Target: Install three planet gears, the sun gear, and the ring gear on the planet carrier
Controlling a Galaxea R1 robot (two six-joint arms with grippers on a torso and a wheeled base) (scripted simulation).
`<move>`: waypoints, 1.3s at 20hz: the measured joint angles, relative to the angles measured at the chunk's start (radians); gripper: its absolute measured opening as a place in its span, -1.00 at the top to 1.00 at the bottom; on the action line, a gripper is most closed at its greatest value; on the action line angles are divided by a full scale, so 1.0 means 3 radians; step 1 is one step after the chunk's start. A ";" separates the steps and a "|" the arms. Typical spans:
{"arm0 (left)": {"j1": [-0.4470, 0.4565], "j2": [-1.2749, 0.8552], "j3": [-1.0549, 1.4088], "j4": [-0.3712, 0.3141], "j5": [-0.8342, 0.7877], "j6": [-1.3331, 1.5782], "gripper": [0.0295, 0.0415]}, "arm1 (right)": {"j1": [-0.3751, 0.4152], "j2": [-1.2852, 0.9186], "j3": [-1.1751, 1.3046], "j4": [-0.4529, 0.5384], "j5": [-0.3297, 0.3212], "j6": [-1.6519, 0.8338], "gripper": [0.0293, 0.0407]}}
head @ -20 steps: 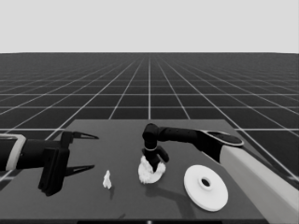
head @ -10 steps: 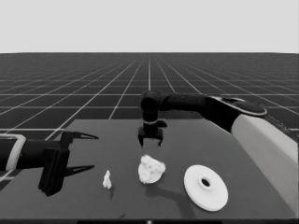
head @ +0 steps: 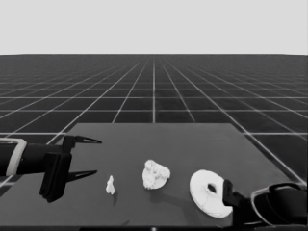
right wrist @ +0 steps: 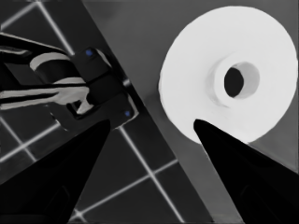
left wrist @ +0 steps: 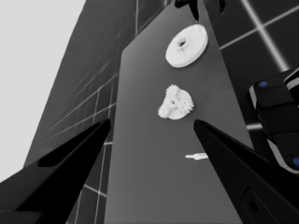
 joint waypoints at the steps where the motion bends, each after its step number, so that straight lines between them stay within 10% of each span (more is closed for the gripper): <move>1: 0.0000 0.0000 0.0000 0.0000 0.0000 0.0000 -0.49 | -0.0061 -0.0157 0.0134 -0.0073 0.0040 -0.0110 -0.62; 5: 0.0000 0.0000 0.0000 0.0000 0.0000 0.0000 -0.49 | -0.0134 -0.0347 0.0299 -0.0166 0.0090 -0.0248 -0.61; 6: 0.0000 0.0000 0.0000 0.0000 0.0000 0.0000 -0.49 | 0.1056 0.0080 0.0140 0.1163 -0.0757 0.1236 -0.81; 7: 0.0000 0.0000 0.0000 0.0000 0.0000 0.0000 -0.49 | 0.1752 0.0490 -0.0356 0.1935 -0.1003 0.2069 -0.76; 10: 0.0000 0.0000 0.0000 0.0000 0.0000 0.0000 -0.49 | 0.2064 0.0977 -0.1256 0.2435 -0.1256 0.2746 -0.63; 15: 0.0000 0.0000 0.0000 0.0000 0.0000 0.0000 -0.49 | 0.2087 0.1104 -0.1519 0.2516 -0.1326 0.2877 -0.61; 18: 0.0000 0.0000 0.0000 0.0000 0.0000 0.0000 -0.49 | 0.0688 0.1152 -0.1631 0.1171 -0.0890 0.2851 -0.61; 25: 0.0000 0.0000 0.0000 0.0000 0.0000 0.0000 -0.49 | 0.0368 0.1271 -0.1914 0.0905 -0.0737 0.2748 -0.61; 26: 0.0000 0.0000 0.0000 0.0000 0.0000 0.0000 -0.49 | 0.0366 0.1272 -0.1917 0.0903 -0.0736 0.2747 0.01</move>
